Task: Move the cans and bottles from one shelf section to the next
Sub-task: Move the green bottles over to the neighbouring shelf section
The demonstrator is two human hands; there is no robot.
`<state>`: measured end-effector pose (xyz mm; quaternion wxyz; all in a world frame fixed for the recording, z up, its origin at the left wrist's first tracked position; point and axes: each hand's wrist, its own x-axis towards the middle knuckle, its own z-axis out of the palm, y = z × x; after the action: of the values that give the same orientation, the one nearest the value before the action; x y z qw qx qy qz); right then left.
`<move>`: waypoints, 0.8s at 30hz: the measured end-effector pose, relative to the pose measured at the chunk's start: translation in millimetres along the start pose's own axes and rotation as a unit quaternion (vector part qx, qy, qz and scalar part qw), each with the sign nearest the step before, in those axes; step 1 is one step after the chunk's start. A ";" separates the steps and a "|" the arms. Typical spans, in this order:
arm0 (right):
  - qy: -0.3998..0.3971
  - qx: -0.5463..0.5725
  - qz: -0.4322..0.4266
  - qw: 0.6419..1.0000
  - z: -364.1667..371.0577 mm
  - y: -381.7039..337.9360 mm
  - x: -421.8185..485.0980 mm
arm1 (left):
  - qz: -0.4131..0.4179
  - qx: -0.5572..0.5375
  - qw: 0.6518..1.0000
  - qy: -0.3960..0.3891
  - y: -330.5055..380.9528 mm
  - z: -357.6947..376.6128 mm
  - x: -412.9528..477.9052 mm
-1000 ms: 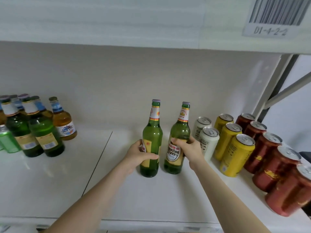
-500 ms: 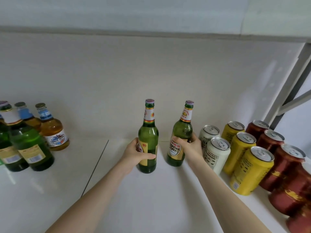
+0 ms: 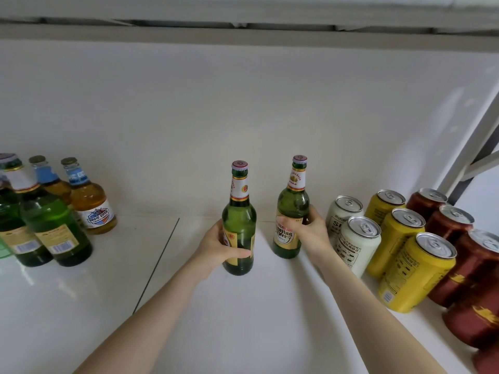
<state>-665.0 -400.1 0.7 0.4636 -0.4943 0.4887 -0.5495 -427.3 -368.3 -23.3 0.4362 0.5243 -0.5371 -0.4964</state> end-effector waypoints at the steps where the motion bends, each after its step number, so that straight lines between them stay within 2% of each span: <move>1: 0.000 -0.002 0.002 1.000 0.1 0.5 -0.3 | 0.002 -0.003 1.000 -0.001 -1.1 0.0 -0.7; 11: 0.043 0.014 0.043 0.998 -0.8 6.1 -16.5 | -0.003 0.024 0.999 -0.039 -24.2 -15.4 -9.0; 15: 0.083 -0.046 0.069 0.993 -5.3 16.1 -40.4 | -0.006 0.043 0.999 -0.018 -34.6 -18.6 -11.0; 18: 0.116 -0.095 0.027 0.988 -4.7 20.0 -65.4 | -0.005 0.047 0.999 -0.013 -35.0 -15.1 -15.9; 21: 0.081 -0.098 -0.008 0.992 -1.8 15.5 -86.9 | -0.003 0.042 0.999 -0.024 -36.9 -5.4 -28.9; 24: -0.012 -0.091 -0.002 0.996 1.4 8.8 -102.5 | -0.005 0.032 0.999 -0.037 -37.6 10.7 -44.0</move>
<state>-655.0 -299.3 -17.2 0.4212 -0.5421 0.5300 -0.4978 -430.0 -322.0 -59.7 0.3961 0.5218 -0.5659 -0.5005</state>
